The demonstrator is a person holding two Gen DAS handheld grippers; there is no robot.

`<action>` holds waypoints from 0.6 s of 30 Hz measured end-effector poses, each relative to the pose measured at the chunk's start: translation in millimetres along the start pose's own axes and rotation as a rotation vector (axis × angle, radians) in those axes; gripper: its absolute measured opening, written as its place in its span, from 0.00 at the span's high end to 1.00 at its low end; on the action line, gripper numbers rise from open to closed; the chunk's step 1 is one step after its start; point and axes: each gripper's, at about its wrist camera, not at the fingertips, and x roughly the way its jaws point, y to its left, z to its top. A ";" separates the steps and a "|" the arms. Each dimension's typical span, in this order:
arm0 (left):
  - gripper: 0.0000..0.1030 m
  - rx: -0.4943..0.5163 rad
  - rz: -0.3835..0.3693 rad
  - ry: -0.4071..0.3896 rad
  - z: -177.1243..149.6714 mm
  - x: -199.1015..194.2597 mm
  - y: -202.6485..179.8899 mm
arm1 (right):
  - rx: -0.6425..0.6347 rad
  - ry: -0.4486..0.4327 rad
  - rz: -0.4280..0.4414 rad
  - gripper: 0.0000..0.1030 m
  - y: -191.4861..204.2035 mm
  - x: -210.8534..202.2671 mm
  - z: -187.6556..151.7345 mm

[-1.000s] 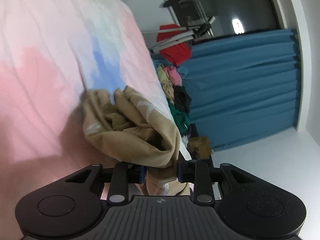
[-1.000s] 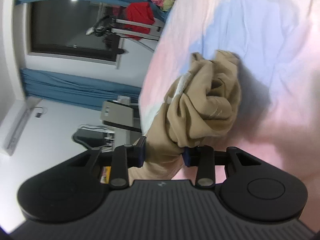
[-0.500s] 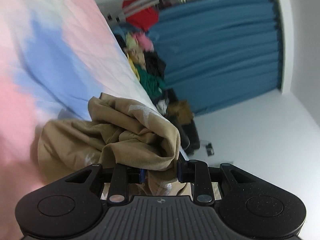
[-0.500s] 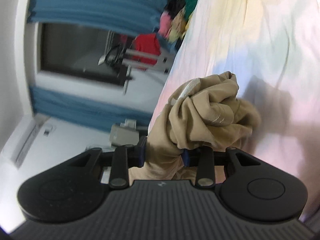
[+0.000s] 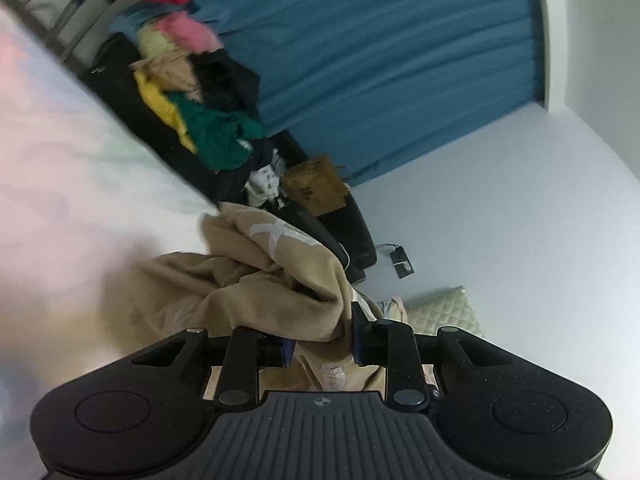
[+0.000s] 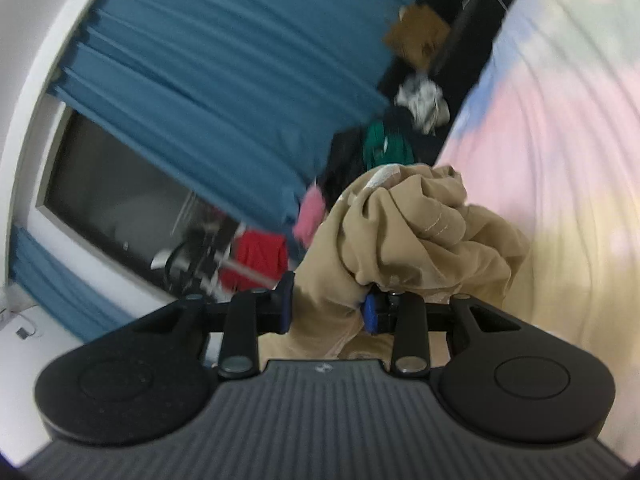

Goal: Fold clothes
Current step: 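Open both grippers and withdraw them from the folded shirt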

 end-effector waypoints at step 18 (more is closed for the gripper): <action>0.61 0.366 0.257 0.198 -117.8 1.6 137.7 | 0.077 0.284 -0.272 0.60 -153.7 -26.2 -126.7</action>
